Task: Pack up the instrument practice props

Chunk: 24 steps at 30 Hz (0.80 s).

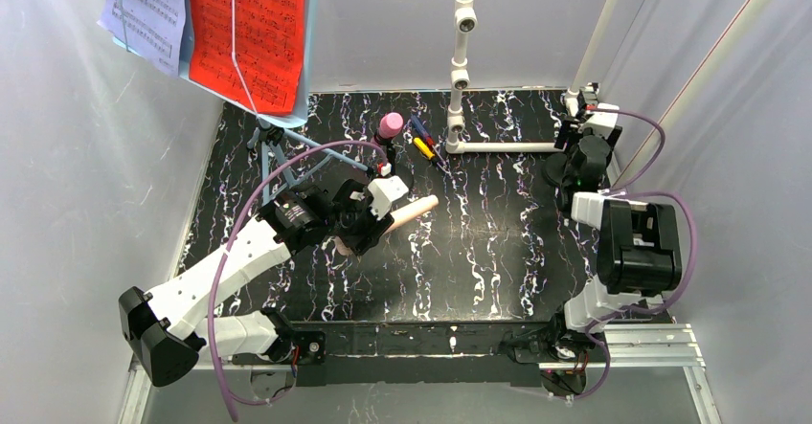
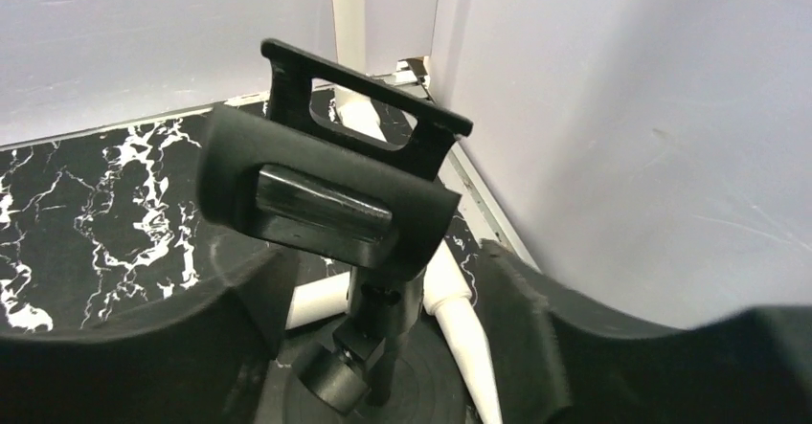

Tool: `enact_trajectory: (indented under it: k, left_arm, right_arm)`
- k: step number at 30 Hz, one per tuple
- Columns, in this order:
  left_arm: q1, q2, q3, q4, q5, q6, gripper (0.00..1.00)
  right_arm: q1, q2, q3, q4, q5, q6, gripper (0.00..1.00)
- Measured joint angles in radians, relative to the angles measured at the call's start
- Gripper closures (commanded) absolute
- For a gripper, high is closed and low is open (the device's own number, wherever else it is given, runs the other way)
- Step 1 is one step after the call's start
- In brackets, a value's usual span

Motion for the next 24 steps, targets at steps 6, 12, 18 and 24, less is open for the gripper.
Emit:
enact_trajectory:
  k: [6, 12, 18, 24]
  left_arm:
    - [0.0, 0.0, 0.0, 0.0, 0.007, 0.0, 1.0]
    - [0.0, 0.0, 0.0, 0.0, 0.012, 0.001, 1.0]
    - [0.0, 0.0, 0.0, -0.001, 0.02, 0.0, 1.0]
    - [0.0, 0.003, 0.0, 0.0, 0.032, -0.011, 1.0]
  right_arm:
    - [0.001, -0.158, -0.039, -0.1, -0.033, 0.0, 0.05]
    - [0.024, -0.408, -0.093, -0.251, -0.054, 0.029, 0.03]
    - [0.132, -0.697, -0.153, -0.47, -0.086, 0.074, 0.03]
    - [0.246, -0.932, -0.172, -0.689, -0.172, 0.191, 0.02]
